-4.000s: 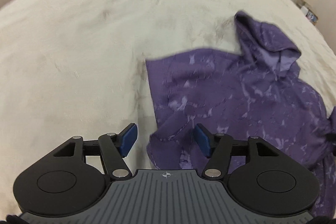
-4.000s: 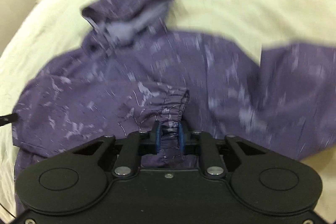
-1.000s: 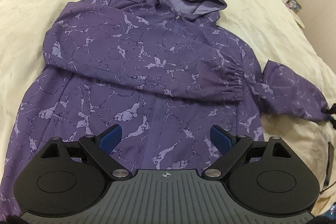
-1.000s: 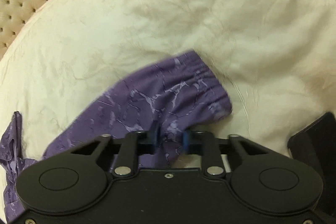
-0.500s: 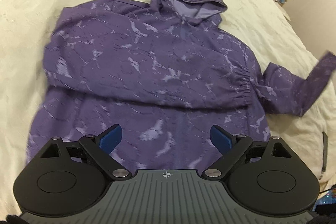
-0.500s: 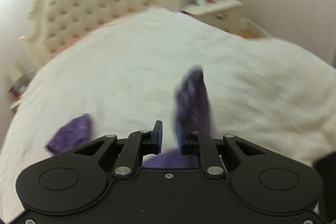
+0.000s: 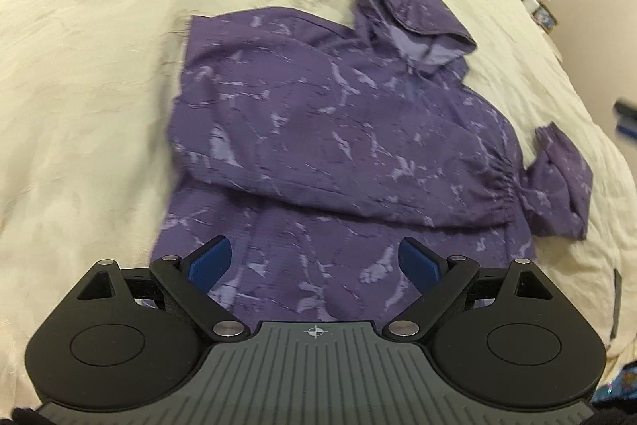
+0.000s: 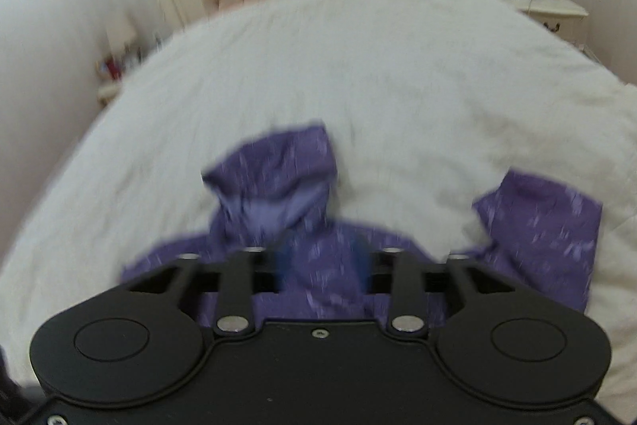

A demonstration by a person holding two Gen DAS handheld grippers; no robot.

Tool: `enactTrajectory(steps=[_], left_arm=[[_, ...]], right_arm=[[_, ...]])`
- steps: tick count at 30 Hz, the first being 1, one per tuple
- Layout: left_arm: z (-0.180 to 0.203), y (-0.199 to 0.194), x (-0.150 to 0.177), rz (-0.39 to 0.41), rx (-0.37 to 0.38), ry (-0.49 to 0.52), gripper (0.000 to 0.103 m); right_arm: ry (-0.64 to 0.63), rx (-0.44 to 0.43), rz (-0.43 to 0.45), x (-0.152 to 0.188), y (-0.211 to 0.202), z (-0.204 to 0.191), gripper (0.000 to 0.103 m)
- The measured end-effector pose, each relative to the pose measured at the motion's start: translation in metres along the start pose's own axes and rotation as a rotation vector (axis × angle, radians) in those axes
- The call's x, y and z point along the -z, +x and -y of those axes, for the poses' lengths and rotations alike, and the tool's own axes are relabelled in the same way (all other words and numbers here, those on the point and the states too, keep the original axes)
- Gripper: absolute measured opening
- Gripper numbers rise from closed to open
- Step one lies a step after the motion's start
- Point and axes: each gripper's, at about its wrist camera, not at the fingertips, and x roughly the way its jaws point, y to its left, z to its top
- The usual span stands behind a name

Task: Fold large clothes
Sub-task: 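Fold the held sleeve across the jacket body with the right gripper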

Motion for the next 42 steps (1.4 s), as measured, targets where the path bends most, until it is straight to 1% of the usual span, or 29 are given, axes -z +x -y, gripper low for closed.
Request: enactTrajectory(steps=[2, 5, 7, 9, 11, 12, 13, 15, 16, 17, 18, 20, 23, 24, 25, 26, 27, 28, 29, 30, 31, 32, 34, 37, 40, 42], left_arm=[[-0.002, -0.003, -0.002, 0.032, -0.009, -0.005, 0.091], [0.005, -0.010, -0.005, 0.102, -0.018, 0.016, 0.091], [0.016, -0.016, -0.007, 0.159, -0.036, 0.051, 0.090], [0.029, -0.020, -0.010, 0.203, -0.056, 0.089, 0.090], [0.044, -0.021, -0.015, 0.232, -0.108, 0.107, 0.090], [0.052, -0.020, -0.017, 0.237, -0.149, 0.108, 0.090], [0.060, -0.017, -0.021, 0.236, -0.208, 0.111, 0.090], [0.074, -0.008, -0.027, 0.223, -0.301, 0.130, 0.090], [0.078, -0.003, -0.029, 0.216, -0.314, 0.144, 0.089], [0.081, 0.001, -0.032, 0.205, -0.307, 0.151, 0.087], [0.082, 0.006, -0.034, 0.188, -0.290, 0.149, 0.083], [0.083, 0.015, -0.038, 0.143, -0.259, 0.136, 0.078], [0.085, 0.027, -0.039, 0.095, -0.237, 0.134, 0.077], [0.085, 0.030, -0.038, 0.084, -0.233, 0.136, 0.077], [0.085, 0.033, -0.038, 0.074, -0.225, 0.138, 0.077], [0.086, 0.036, -0.039, 0.062, -0.216, 0.138, 0.077], [0.086, 0.037, -0.038, 0.052, -0.204, 0.135, 0.076], [0.085, 0.038, -0.039, 0.043, -0.187, 0.130, 0.076], [0.085, 0.038, -0.039, 0.037, -0.171, 0.125, 0.076], [0.084, 0.038, -0.040, 0.033, -0.155, 0.120, 0.076], [0.083, 0.038, -0.040, 0.029, -0.139, 0.116, 0.076], [0.083, 0.038, -0.041, 0.027, -0.128, 0.113, 0.076], [0.083, 0.038, -0.043, 0.023, -0.100, 0.108, 0.076], [0.080, 0.034, -0.046, 0.016, -0.025, 0.081, 0.076], [0.078, 0.028, -0.052, 0.011, 0.042, 0.065, 0.076], [0.078, 0.022, -0.056, 0.015, 0.088, 0.064, 0.076]], right_arm=[[-0.026, 0.032, -0.041, 0.017, 0.002, -0.004, 0.060], [-0.048, 0.102, -0.085, 0.029, 0.014, 0.006, 0.062], [-0.050, 0.143, -0.093, 0.034, 0.022, 0.017, 0.069], [-0.052, 0.190, -0.087, 0.031, 0.026, 0.031, 0.071], [-0.072, 0.250, -0.067, 0.025, 0.037, 0.041, 0.074], [-0.085, 0.281, -0.055, 0.022, 0.044, 0.048, 0.083], [-0.096, 0.307, -0.050, 0.018, 0.051, 0.055, 0.089], [-0.104, 0.331, -0.049, 0.011, 0.066, 0.069, 0.088], [-0.103, 0.339, -0.053, 0.008, 0.074, 0.075, 0.088], [-0.102, 0.352, -0.062, 0.004, 0.085, 0.082, 0.087], [-0.104, 0.368, -0.071, 0.000, 0.096, 0.088, 0.087], [-0.116, 0.395, -0.089, -0.004, 0.114, 0.097, 0.085], [-0.149, 0.434, -0.133, -0.005, 0.140, 0.106, 0.080], [-0.162, 0.447, -0.152, -0.005, 0.148, 0.108, 0.074], [-0.175, 0.455, -0.168, -0.004, 0.155, 0.110, 0.066], [-0.191, 0.467, -0.187, -0.002, 0.161, 0.113, 0.061], [-0.202, 0.485, -0.206, 0.001, 0.165, 0.115, 0.050], [-0.203, 0.500, -0.214, 0.002, 0.166, 0.118, 0.035], [-0.178, 0.477, -0.203, 0.002, 0.162, 0.123, 0.030], [-0.136, 0.450, -0.182, 0.000, 0.155, 0.128, 0.020], [-0.097, 0.437, -0.160, -0.002, 0.145, 0.131, 0.017], [-0.068, 0.427, -0.129, -0.005, 0.132, 0.131, 0.017], [-0.020, 0.380, -0.075, -0.010, 0.107, 0.131, 0.016], [0.047, 0.296, 0.011, -0.018, 0.062, 0.120, 0.016], [0.087, 0.189, 0.086, -0.021, 0.020, 0.099, 0.016], [0.078, 0.120, 0.123, -0.021, -0.003, 0.077, 0.016]])
